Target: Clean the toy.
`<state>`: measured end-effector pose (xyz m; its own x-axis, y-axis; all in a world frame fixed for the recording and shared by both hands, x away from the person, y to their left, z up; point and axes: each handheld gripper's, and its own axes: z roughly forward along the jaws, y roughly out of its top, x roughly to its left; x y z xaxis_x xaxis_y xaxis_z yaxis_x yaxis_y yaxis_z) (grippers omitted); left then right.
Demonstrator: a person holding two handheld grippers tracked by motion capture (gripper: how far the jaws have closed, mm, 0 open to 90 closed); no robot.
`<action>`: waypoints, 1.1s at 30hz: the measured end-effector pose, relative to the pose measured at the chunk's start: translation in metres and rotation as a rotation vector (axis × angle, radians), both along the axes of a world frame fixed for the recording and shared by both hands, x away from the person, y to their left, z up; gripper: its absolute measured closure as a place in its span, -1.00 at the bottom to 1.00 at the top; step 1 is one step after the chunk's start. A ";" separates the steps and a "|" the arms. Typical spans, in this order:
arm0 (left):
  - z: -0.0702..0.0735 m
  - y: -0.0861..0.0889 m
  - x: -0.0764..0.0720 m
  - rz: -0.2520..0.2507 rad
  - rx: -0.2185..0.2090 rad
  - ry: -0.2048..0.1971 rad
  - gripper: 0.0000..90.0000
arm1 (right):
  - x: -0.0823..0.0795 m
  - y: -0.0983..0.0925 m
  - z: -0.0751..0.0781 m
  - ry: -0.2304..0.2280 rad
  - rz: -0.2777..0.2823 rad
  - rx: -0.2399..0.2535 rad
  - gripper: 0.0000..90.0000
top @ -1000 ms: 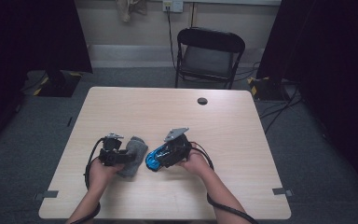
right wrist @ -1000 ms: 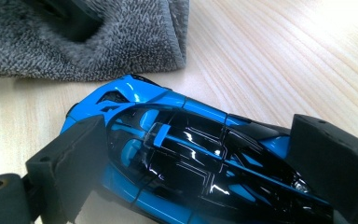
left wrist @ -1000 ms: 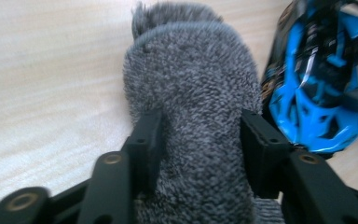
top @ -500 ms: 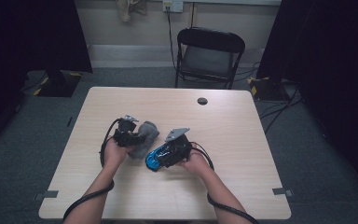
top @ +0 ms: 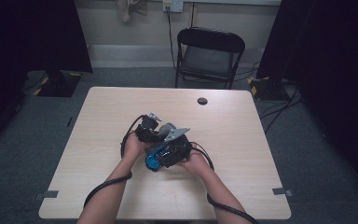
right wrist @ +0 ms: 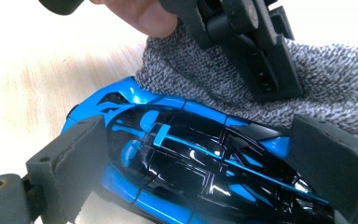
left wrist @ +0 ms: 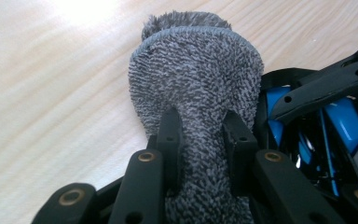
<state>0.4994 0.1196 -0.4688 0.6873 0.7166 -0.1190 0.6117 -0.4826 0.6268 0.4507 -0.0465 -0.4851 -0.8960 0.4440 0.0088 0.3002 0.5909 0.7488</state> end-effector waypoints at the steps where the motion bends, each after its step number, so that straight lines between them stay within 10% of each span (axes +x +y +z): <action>1: -0.001 0.001 0.000 0.001 -0.004 0.011 0.62 | 0.000 0.000 0.000 -0.001 0.000 0.001 -0.88; 9: 0.001 0.002 -0.006 -0.039 0.062 0.005 0.64 | 0.000 -0.001 -0.001 -0.005 0.000 0.008 -0.88; 33: 0.004 0.048 -0.038 -0.014 0.006 0.052 0.64 | 0.000 0.001 0.000 -0.002 0.000 -0.008 -0.89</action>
